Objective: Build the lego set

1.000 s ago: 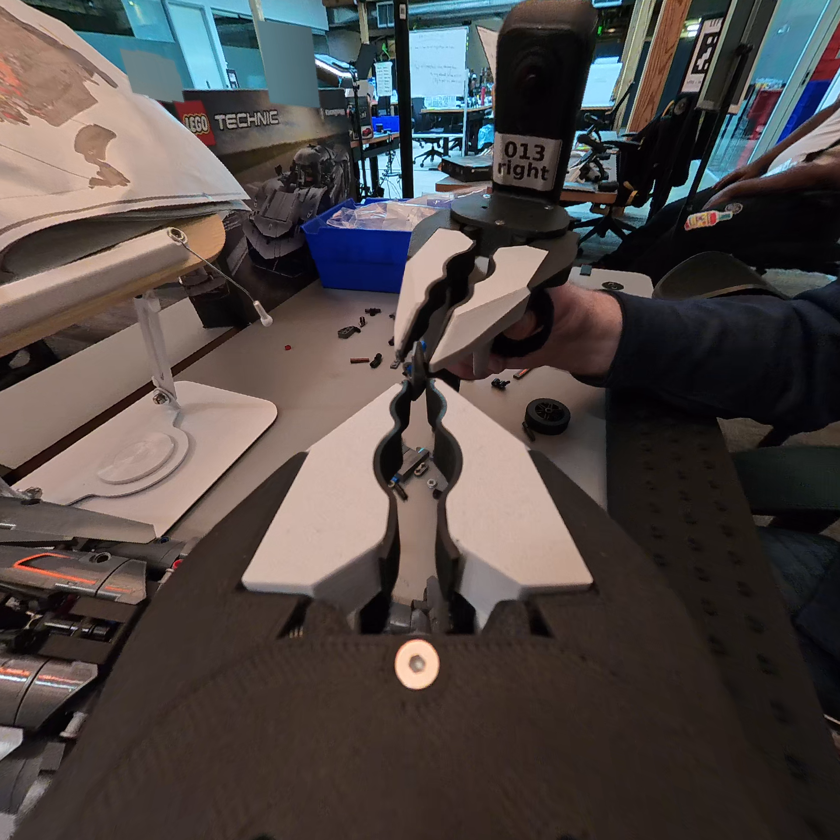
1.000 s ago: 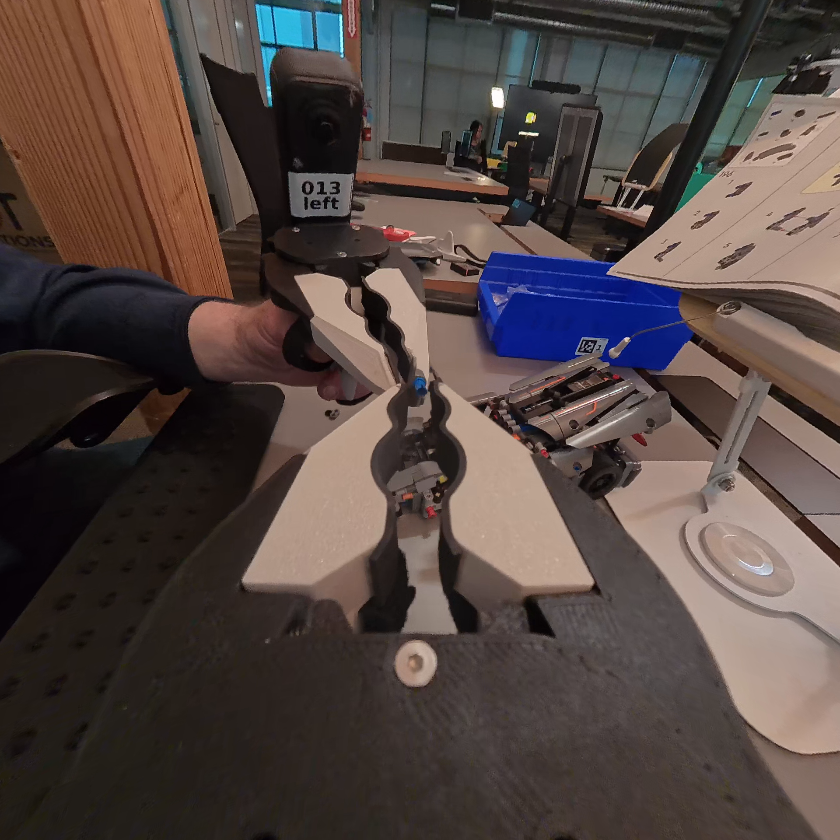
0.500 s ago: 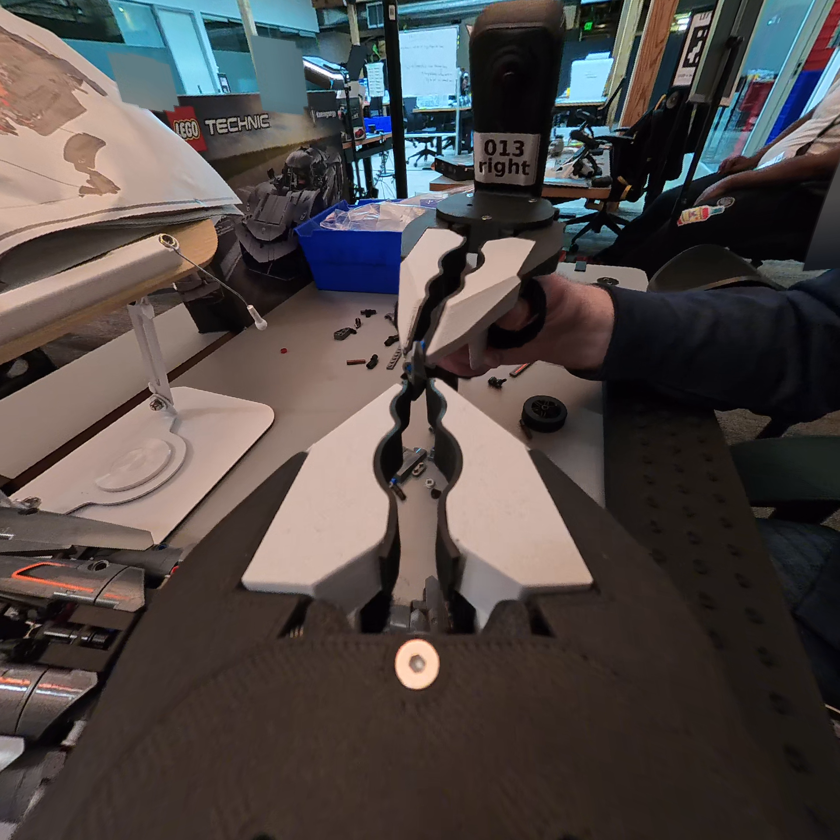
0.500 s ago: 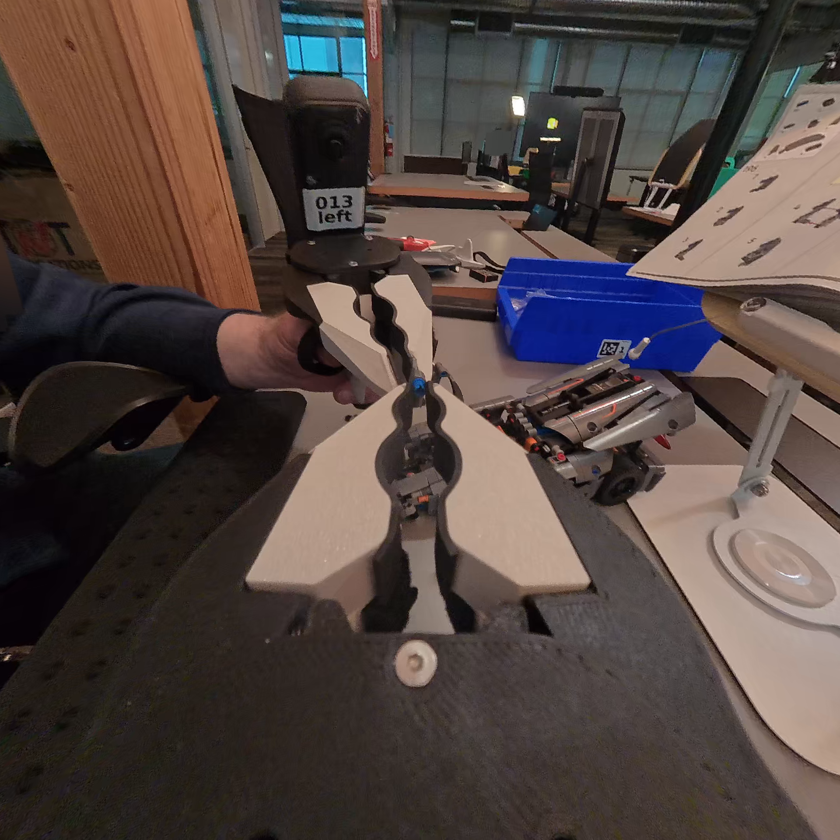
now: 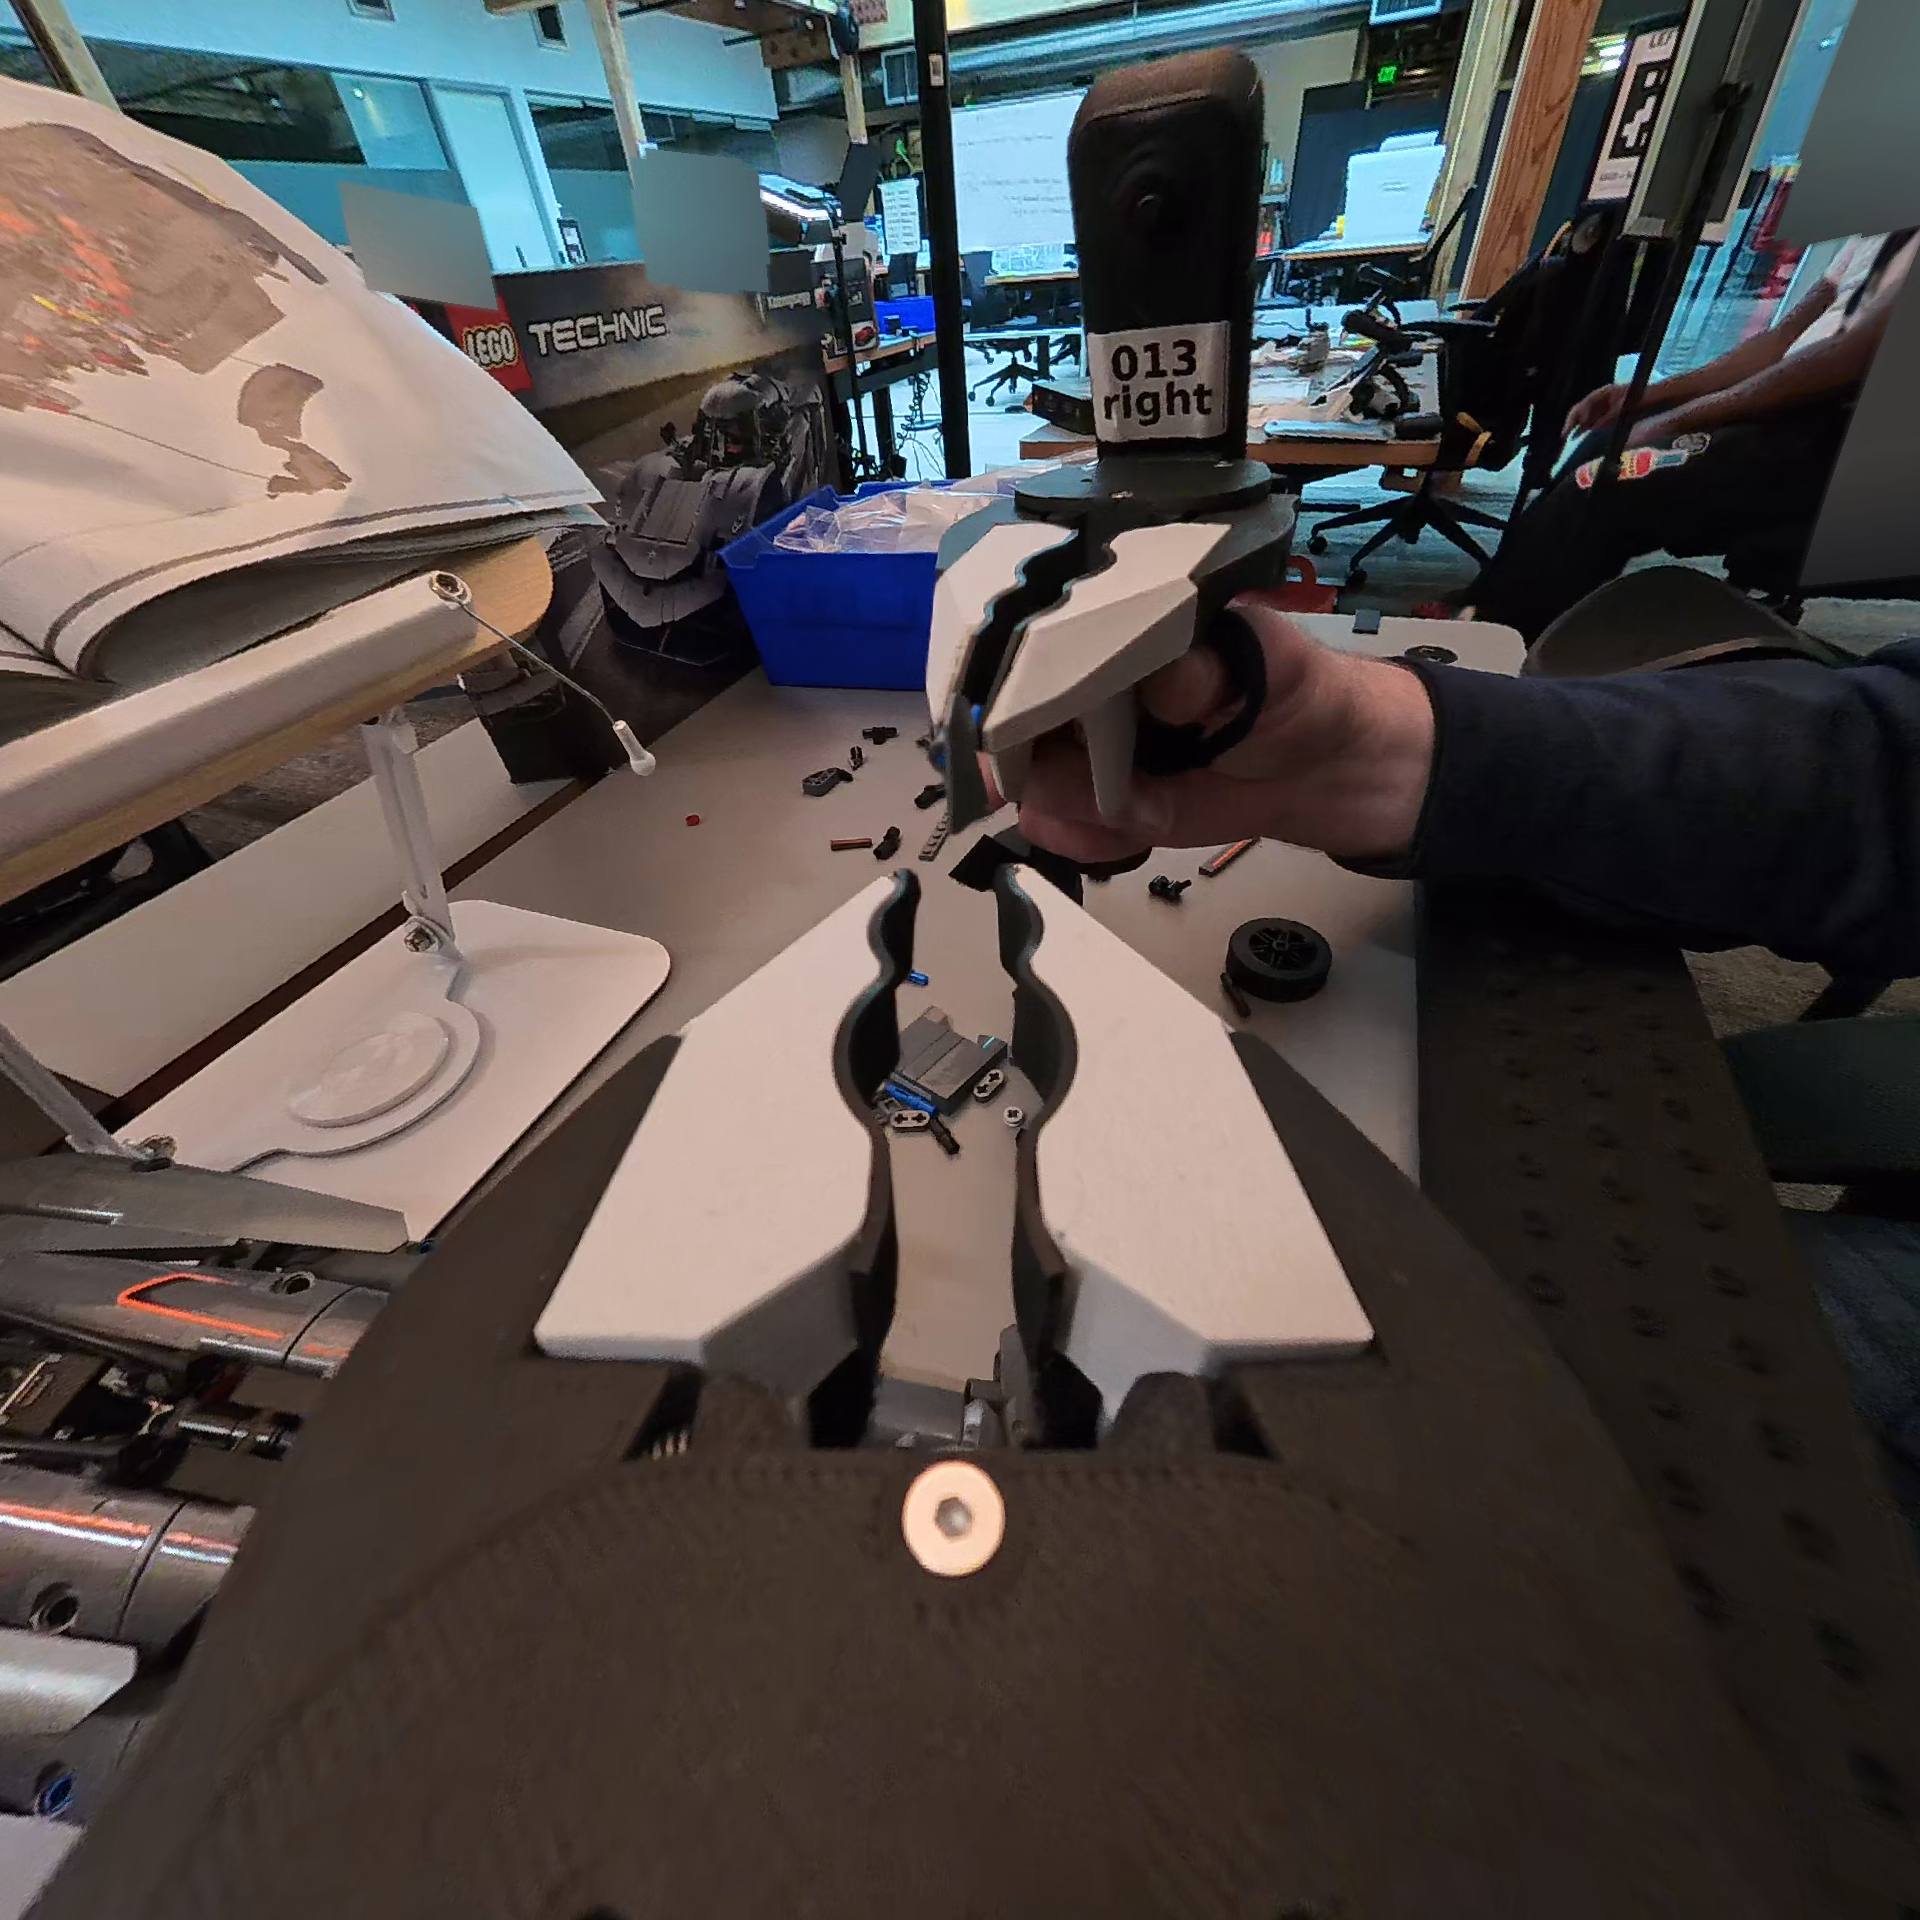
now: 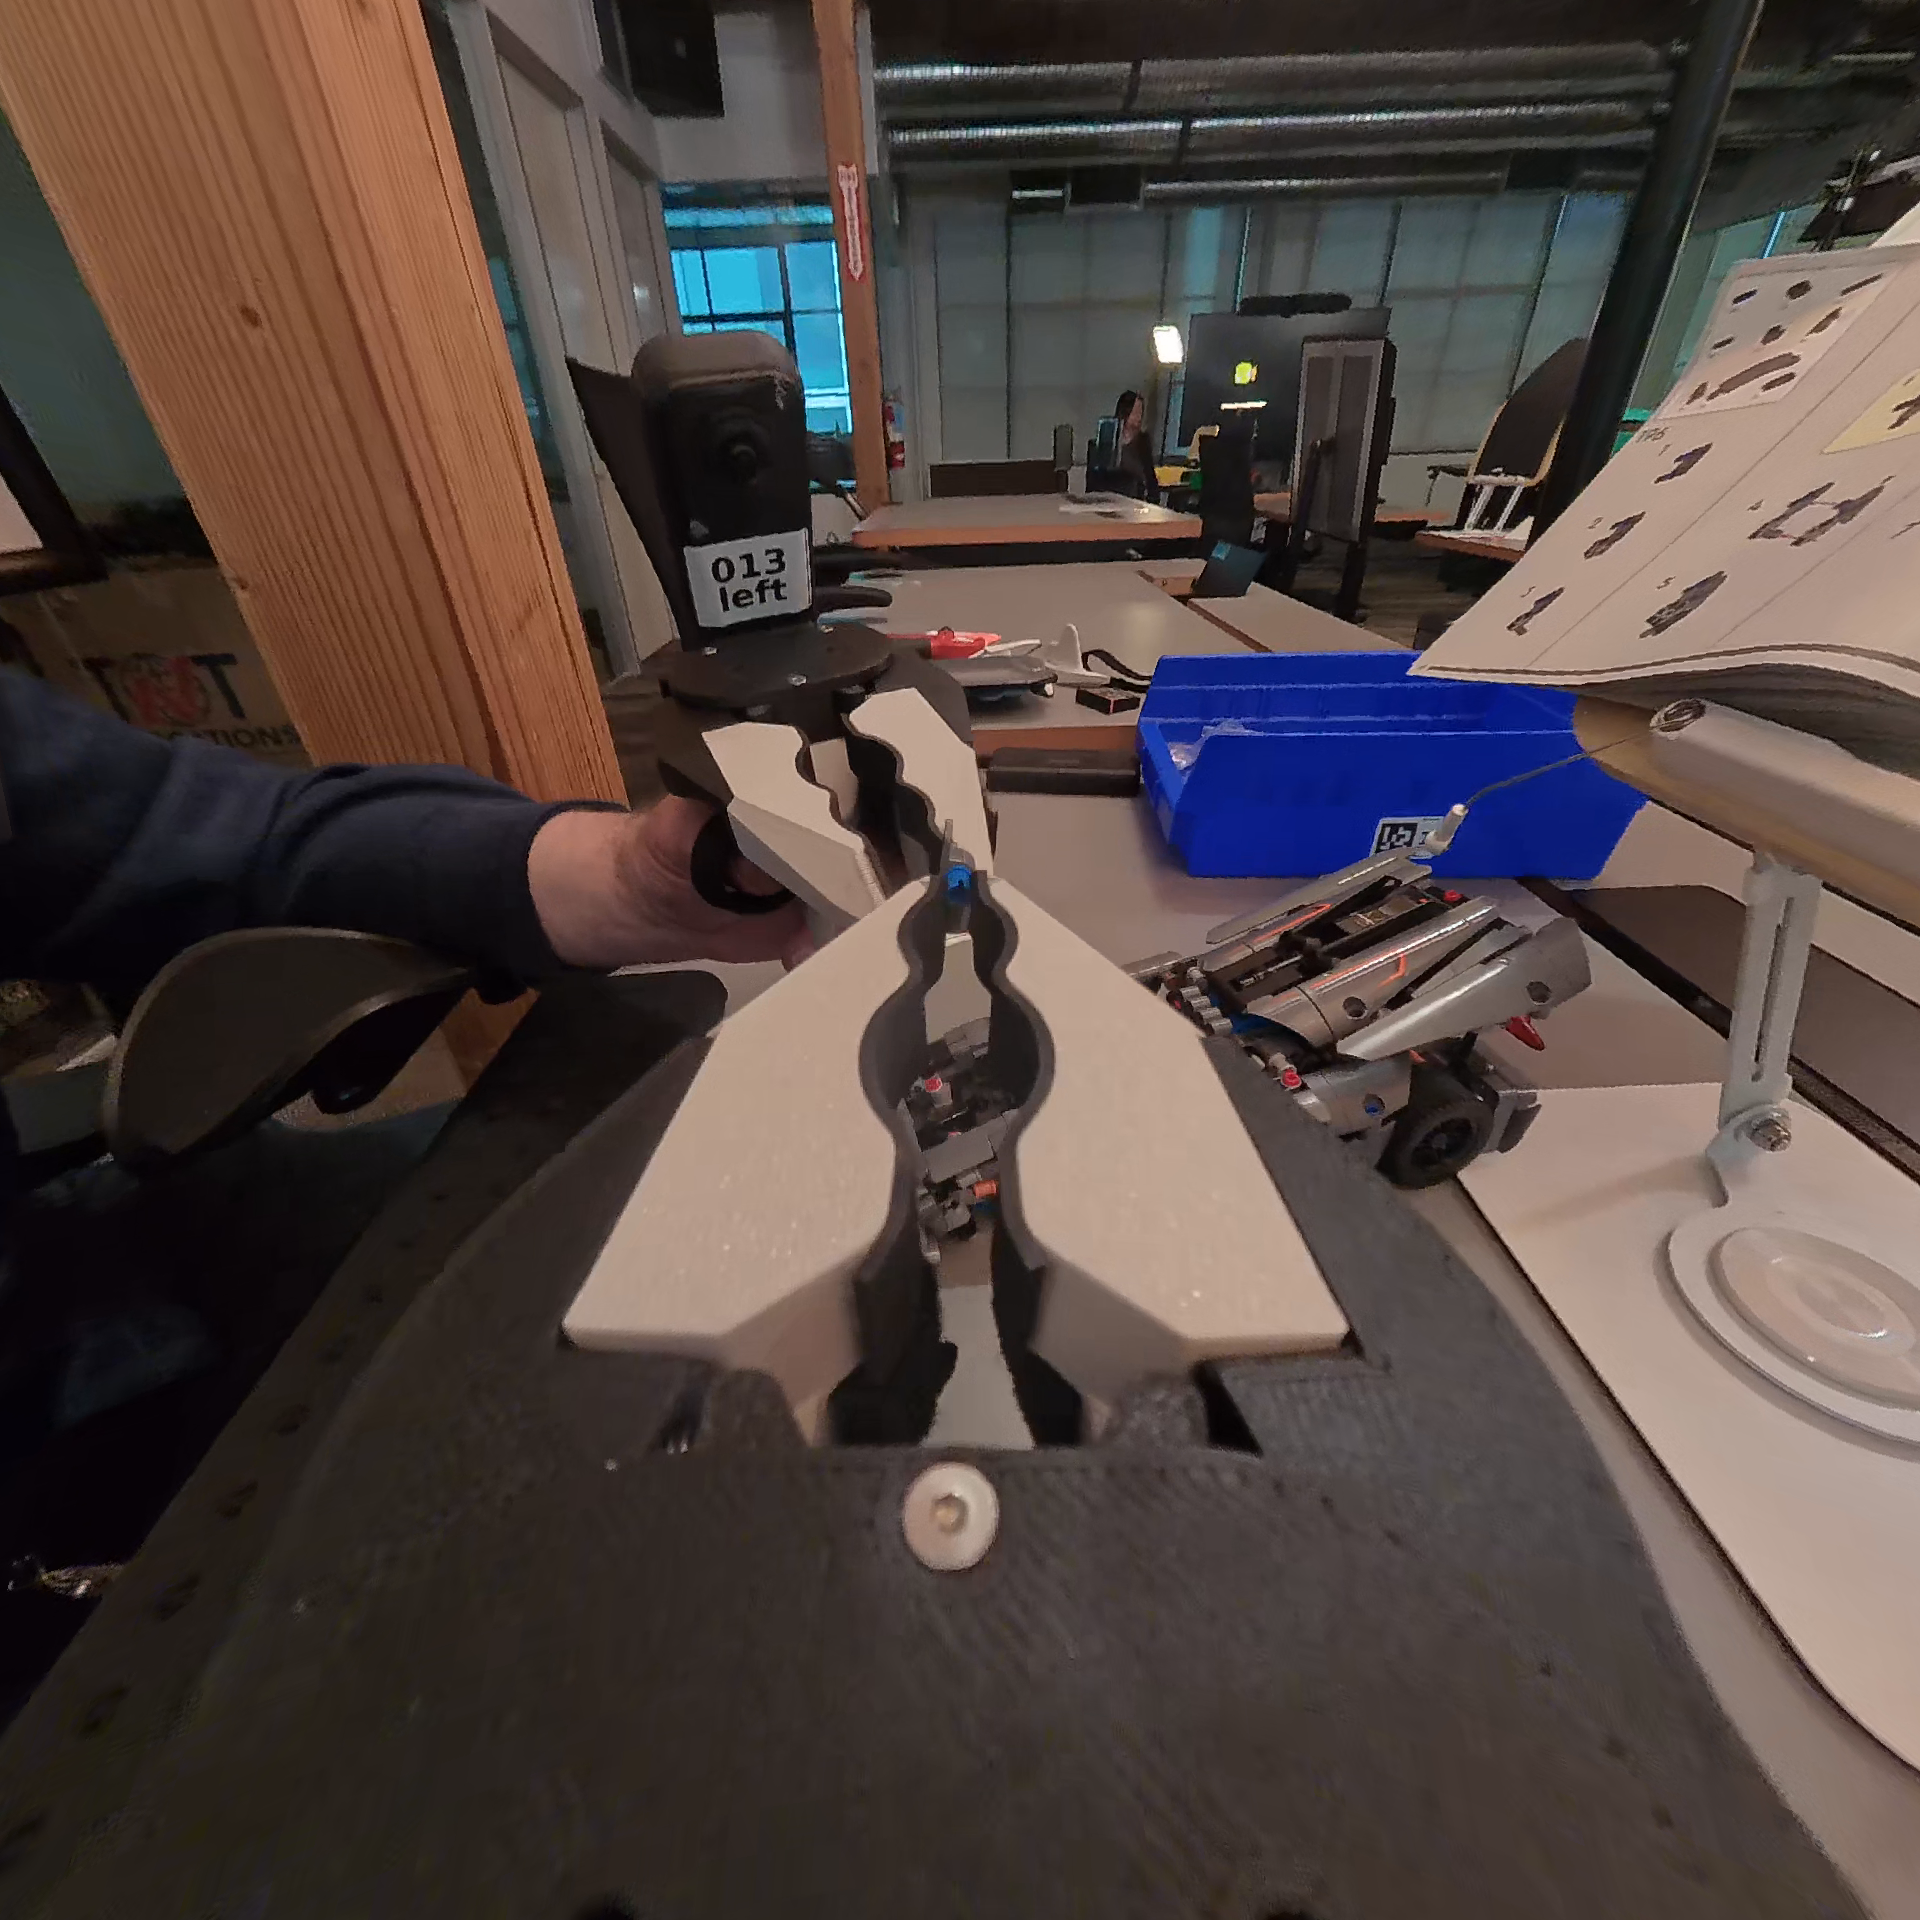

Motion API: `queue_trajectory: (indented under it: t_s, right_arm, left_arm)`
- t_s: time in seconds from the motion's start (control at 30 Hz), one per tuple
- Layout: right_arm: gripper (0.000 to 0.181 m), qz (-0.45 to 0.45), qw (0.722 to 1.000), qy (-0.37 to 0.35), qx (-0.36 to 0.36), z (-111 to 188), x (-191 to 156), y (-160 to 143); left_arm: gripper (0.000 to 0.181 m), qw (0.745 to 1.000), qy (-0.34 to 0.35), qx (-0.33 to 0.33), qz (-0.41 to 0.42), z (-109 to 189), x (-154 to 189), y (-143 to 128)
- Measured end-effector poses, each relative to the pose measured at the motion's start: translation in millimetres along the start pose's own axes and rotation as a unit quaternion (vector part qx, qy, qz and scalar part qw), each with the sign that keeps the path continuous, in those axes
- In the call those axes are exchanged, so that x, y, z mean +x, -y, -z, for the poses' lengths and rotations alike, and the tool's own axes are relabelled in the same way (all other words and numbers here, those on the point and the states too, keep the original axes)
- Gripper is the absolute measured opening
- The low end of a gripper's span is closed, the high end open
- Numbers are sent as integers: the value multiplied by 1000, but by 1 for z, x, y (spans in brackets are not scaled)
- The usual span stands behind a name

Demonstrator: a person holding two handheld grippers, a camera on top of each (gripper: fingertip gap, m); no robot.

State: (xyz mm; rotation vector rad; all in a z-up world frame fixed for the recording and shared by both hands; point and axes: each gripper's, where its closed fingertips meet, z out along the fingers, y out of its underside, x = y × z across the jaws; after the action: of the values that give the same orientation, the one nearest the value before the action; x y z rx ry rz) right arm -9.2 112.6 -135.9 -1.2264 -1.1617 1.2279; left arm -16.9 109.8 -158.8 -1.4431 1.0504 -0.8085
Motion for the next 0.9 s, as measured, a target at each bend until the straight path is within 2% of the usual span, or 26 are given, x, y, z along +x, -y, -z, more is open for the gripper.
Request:
queue_trajectory:
  t_s: [0.4, 0.47, 0.57, 0.7, 0.8, 0.9]
  right_arm:
    - [2, -51, 997, 1, 53, 13, 11, 13]
    - [2, -56, 997, 0, 55, 13, 12, 13]
    - [2, -72, 996, 11, 52, 11, 10, 11]
    - [2, -119, 991, 20, 61, 9, 13, 10]
    - [2, -153, 985, 29, 73, 10, 16, 10]
    - [1, -174, 982, 39, 62, 9, 15, 7]
  left_arm:
    - [8, 1000, 4, -10, 2, -1, -2, -4]
    - [12, 1000, 27, -11, -8, 0, -8, -3]
    - [18, 991, 101, -35, -74, 2, -19, -2]
    - [28, 958, 183, -73, -208, 1, -22, 5]
    - [41, 941, 203, -91, -255, -4, -20, 4]
    - [40, 930, 216, -106, -278, -6, -22, 2]
